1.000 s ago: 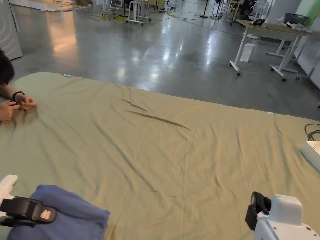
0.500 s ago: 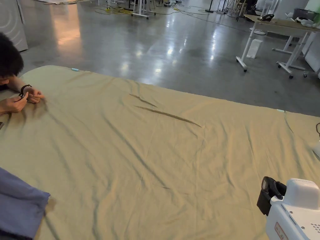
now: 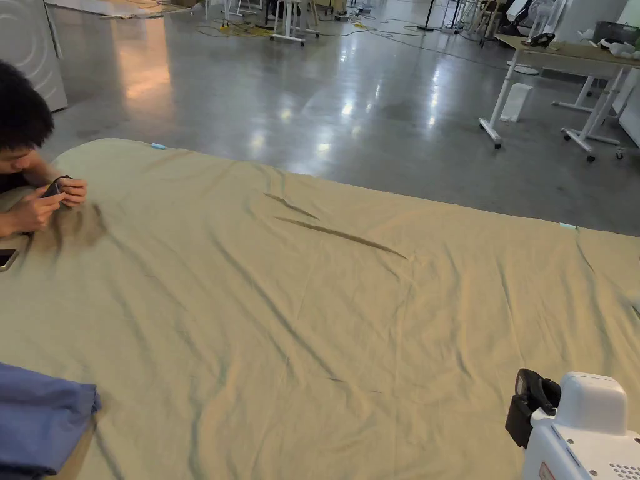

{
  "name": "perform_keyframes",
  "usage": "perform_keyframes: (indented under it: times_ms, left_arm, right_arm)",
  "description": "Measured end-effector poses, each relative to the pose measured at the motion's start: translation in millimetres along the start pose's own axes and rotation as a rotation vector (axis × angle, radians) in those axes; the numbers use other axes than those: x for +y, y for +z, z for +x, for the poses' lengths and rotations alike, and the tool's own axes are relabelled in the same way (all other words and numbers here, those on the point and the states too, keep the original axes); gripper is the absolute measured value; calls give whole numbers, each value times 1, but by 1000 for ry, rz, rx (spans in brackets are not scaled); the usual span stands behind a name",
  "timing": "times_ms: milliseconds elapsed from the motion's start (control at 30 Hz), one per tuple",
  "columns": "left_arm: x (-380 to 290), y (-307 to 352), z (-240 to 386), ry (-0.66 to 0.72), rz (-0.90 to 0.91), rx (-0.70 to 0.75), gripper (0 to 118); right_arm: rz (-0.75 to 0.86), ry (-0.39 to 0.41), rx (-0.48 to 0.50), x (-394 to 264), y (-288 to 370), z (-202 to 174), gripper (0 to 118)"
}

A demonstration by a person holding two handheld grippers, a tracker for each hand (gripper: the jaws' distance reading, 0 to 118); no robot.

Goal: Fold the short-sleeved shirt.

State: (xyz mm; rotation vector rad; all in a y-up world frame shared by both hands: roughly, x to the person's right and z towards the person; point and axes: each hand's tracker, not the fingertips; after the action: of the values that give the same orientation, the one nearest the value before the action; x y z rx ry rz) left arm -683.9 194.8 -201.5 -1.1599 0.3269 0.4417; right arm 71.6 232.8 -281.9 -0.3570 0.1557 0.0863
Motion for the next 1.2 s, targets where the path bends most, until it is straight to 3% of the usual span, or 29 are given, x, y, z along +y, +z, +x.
perform_keyframes:
  times_ms: [133,300,400,467,633,767,967,1033,1100,1167,1200]
  left_arm:
    - [-3,22,19,-6,117,26,66]
    - [-21,37,78,-130,330,38,66]
    - [-47,38,130,-133,438,-38,66]
    - [-67,34,167,-212,495,-105,66]
    - [-120,10,260,-401,652,-47,66]
    - [-159,3,330,-410,800,-172,66]
    - [-181,3,413,-510,827,-190,63]
    - [-187,4,428,-514,856,-211,56]
    - [-193,8,445,-472,886,-157,22]
    - [-195,10,450,-438,902,-132,16]
    - [-198,13,455,-404,893,-187,10]
  right_arm:
    - [7,-17,-4,0,2,9,0]
    - [14,-33,-7,0,6,20,0]
    - [16,-38,-14,-1,7,26,0]
    - [15,-37,-18,-2,8,31,0]
    - [7,-26,-28,-7,6,38,0]
    - [22,-38,-32,-8,5,40,0]
    - [66,-53,-29,-7,7,40,0]
    - [77,-47,-31,-9,8,39,0]
    - [86,-51,-26,-11,9,40,0]
    - [87,-50,-26,-12,9,41,0]
    - [89,-52,-25,-12,10,41,0]
